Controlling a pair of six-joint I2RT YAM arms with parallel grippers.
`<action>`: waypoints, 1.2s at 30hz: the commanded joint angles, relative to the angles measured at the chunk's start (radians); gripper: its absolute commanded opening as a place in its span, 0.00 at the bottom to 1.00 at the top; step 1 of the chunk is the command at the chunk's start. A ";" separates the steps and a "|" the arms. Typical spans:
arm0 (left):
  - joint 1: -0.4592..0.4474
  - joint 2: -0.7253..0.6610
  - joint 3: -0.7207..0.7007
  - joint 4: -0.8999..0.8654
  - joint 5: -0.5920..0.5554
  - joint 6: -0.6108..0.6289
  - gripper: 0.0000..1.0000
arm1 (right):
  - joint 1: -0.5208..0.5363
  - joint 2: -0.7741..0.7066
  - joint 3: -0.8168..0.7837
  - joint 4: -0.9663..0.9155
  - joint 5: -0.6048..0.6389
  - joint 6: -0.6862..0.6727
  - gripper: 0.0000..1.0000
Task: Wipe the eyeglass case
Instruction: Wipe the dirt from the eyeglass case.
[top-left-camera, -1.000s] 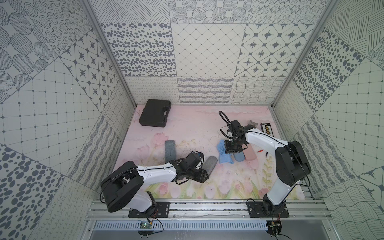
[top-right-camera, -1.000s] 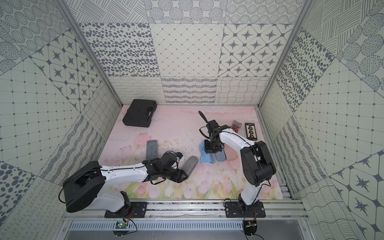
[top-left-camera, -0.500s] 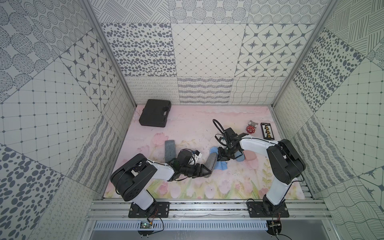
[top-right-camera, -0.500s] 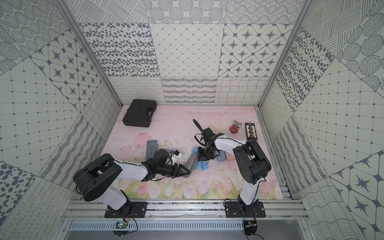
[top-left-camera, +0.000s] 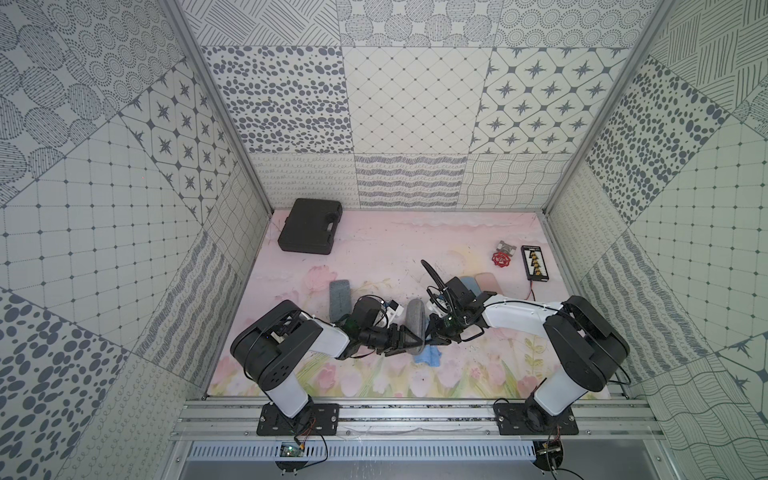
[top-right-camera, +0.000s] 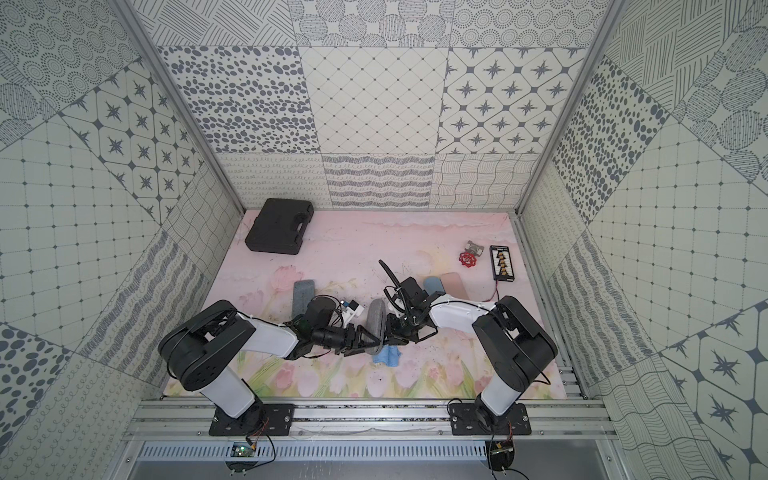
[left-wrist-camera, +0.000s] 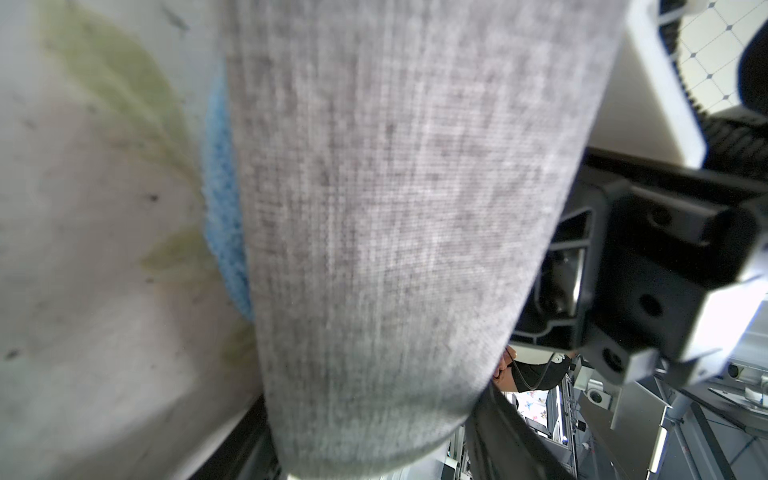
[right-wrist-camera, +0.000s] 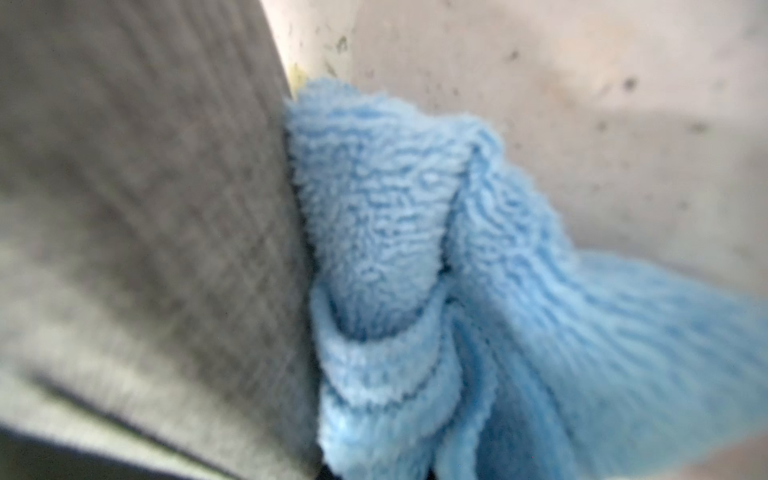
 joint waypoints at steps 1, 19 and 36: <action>0.000 -0.005 0.006 -0.216 -0.115 0.030 0.00 | -0.035 -0.121 0.074 0.173 -0.203 0.049 0.00; -0.096 -0.229 0.162 -0.816 -0.490 0.281 0.00 | 0.020 -0.046 0.313 -0.307 0.157 -0.137 0.00; -0.187 -0.211 0.183 -0.812 -0.579 0.283 0.00 | 0.013 0.074 0.533 -0.587 0.536 -0.329 0.00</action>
